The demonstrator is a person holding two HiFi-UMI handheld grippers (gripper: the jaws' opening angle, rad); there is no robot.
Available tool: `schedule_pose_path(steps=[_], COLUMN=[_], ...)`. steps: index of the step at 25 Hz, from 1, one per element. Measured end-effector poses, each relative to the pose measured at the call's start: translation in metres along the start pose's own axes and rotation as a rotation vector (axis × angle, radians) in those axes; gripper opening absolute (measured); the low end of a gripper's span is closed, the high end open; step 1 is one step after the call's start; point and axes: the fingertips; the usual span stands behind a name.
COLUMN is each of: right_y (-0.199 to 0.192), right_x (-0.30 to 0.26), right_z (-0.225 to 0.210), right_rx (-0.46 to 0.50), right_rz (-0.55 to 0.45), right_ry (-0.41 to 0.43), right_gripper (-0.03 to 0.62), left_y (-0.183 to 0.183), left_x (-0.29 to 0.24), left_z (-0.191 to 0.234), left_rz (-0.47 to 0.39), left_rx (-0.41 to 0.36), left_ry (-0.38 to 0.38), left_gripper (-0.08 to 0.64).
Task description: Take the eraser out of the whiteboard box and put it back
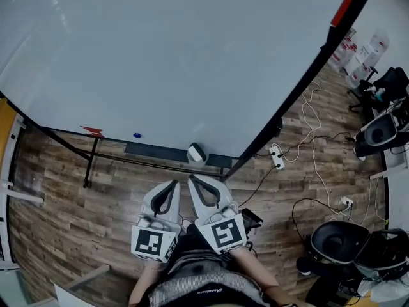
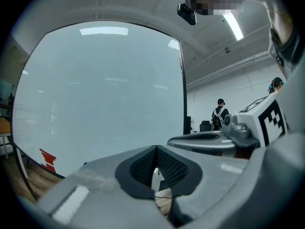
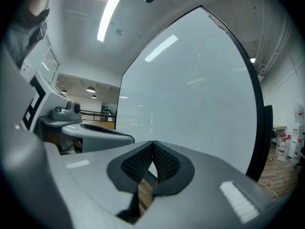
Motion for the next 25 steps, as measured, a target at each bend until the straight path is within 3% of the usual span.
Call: schedule_pose_path(steps=[8, 15, 21, 25], right_y=[0.002, 0.005, -0.008, -0.015], right_x=[0.010, 0.020, 0.020, 0.014], right_z=[-0.042, -0.071, -0.077, -0.081], right_rx=[-0.008, -0.024, -0.027, -0.020], right_rz=[-0.005, -0.014, 0.014, 0.042], right_ry=[-0.010, 0.030, 0.032, -0.011], right_gripper=[0.003, 0.003, 0.003, 0.003], left_y=[0.002, 0.005, -0.004, -0.011], left_x=[-0.042, -0.065, -0.073, -0.082], left_z=[-0.025, -0.047, -0.047, -0.039], left_rz=[0.005, 0.015, 0.029, 0.044], left_rx=[-0.004, -0.009, 0.010, 0.028], left_ry=[-0.026, -0.007, -0.018, -0.064], left_gripper=[0.002, 0.001, 0.002, 0.002])
Point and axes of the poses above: the fingertips, and each gripper's own axes: x backward along the fingers, z to its left, y out of its top, and after that the axes turned 8 degrees about -z, right-handed
